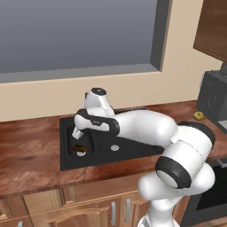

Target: Turn on the sink faucet. Then move the sweet potato from the counter to the sink. Turn off the sink. Move the vegetable from the sink to the pot next to the stove. Finally move the pot to the rear left burner.

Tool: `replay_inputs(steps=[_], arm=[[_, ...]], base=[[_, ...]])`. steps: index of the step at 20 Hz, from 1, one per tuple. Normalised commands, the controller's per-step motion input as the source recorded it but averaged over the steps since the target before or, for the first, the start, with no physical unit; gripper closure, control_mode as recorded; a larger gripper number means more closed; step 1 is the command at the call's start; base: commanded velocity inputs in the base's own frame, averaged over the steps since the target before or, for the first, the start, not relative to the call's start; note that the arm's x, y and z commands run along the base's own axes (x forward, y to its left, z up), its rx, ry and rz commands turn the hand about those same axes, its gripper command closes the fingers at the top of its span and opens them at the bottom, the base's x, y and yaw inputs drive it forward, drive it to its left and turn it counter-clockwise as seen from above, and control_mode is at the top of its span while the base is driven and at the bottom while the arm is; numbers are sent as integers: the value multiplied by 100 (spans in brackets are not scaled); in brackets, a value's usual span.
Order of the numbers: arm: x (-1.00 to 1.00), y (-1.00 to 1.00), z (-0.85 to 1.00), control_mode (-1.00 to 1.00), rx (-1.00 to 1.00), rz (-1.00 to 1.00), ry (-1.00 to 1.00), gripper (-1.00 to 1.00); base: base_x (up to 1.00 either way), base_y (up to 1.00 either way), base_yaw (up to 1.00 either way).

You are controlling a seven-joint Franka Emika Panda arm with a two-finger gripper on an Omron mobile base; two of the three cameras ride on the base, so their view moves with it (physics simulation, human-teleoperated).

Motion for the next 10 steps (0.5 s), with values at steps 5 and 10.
replay_inputs(steps=[5, 10], arm=[[20, 0, -34, -100, -3, -2, 0, -100], [18, 0, -32, -100, -1, -3, 0, -100]], base=[[0, 0, 0], [0, 0, 0]])
